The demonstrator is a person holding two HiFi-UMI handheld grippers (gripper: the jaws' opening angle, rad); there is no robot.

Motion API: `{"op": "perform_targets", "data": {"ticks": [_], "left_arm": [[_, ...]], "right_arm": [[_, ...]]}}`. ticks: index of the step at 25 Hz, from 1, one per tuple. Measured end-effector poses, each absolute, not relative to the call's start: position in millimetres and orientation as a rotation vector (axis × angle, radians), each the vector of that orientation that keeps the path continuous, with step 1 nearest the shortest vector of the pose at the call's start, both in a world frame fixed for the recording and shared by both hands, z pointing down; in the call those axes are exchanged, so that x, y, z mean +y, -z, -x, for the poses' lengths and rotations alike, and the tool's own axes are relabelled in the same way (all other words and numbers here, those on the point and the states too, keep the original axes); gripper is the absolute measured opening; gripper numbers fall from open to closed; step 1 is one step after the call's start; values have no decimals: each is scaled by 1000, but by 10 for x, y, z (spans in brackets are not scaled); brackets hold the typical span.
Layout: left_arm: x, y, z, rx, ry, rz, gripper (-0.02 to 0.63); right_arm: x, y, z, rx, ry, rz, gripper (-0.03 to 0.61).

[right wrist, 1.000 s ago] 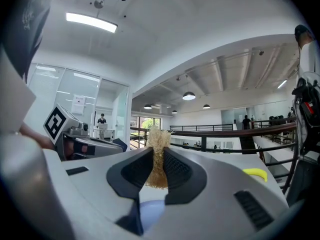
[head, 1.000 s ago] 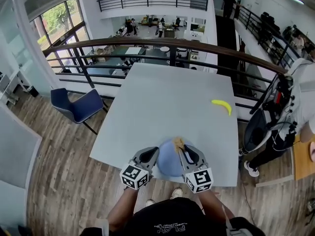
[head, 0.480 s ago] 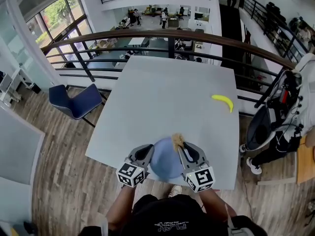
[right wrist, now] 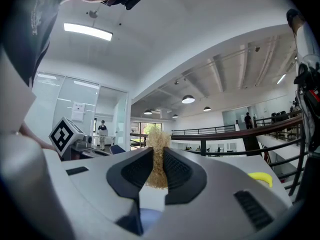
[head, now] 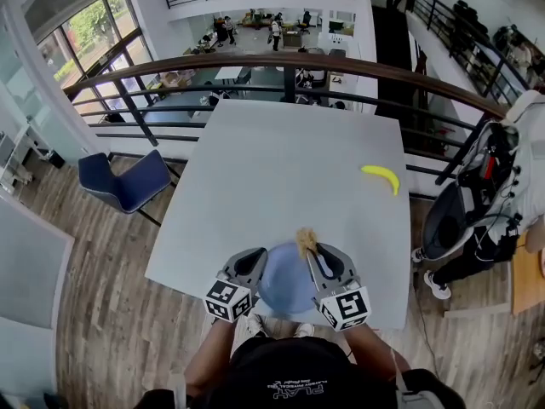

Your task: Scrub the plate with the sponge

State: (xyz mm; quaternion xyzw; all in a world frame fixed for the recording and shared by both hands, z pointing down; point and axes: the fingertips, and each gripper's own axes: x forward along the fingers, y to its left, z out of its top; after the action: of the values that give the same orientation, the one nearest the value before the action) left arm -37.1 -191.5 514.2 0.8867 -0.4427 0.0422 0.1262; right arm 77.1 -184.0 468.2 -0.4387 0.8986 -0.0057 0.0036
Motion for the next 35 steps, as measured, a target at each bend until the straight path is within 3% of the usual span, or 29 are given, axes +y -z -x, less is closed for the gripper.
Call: {"op": "perform_targets", "data": {"ticks": [15,35], "left_arm": [[-2227,-5174,392,-1132,-142,-2636,14],[-2268,-6000,443,-1095,-275,-2535,14]], "right_arm": [[-2033,-4817,-661,2740,68,1557,67],[-2082,-5585,-606,2832,263,1705,67]]}}
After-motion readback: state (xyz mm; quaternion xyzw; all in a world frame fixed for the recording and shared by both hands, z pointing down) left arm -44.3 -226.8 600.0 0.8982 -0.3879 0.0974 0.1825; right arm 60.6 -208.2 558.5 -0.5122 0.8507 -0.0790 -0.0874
